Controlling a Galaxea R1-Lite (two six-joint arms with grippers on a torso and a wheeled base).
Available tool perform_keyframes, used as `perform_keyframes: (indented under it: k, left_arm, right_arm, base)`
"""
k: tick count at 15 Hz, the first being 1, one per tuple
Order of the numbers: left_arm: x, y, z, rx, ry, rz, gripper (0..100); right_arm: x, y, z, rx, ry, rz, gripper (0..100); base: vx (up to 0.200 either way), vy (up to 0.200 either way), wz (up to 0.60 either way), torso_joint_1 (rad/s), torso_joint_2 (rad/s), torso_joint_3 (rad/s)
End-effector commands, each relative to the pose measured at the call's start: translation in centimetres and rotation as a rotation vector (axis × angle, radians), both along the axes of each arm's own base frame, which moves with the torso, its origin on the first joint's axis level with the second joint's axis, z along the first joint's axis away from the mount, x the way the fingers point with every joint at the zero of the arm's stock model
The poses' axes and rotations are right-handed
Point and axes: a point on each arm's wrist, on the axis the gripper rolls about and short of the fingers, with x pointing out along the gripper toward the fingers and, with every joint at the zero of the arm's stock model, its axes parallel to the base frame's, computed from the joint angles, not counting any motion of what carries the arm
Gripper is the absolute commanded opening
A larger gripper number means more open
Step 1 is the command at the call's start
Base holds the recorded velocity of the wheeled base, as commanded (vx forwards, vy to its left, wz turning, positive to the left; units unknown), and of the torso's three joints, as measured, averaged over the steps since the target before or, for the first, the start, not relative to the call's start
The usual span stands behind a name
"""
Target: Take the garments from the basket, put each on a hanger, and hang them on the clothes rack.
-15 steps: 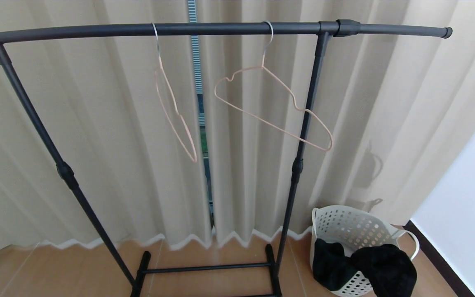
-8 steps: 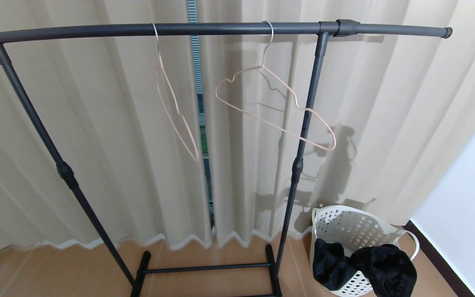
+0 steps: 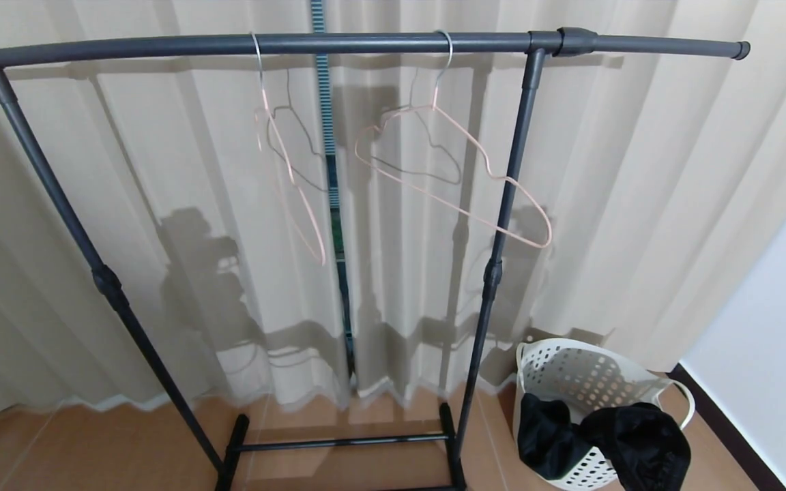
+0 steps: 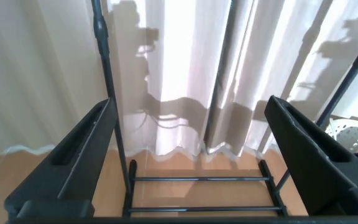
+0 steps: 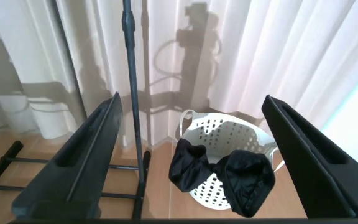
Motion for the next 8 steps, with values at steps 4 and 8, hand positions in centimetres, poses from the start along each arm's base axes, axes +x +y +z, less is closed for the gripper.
perform_keyframes:
  k: [4,8]
  left_arm:
    - [0.0,0.0,0.0,-0.001,-0.001,0.002,100]
    - [0.0,0.0,0.0,0.001,-0.001,0.0,100]
  right_arm:
    - [0.0,0.01,0.0,-0.003,-0.001,0.002,100]
    - [0.0,0.0,-0.01,0.001,0.001,0.001,100]
  base:
    - [0.0,0.0,0.0,-0.15,0.42,0.259]
    - [0.0,0.0,0.0,-0.08,0.26,0.16]
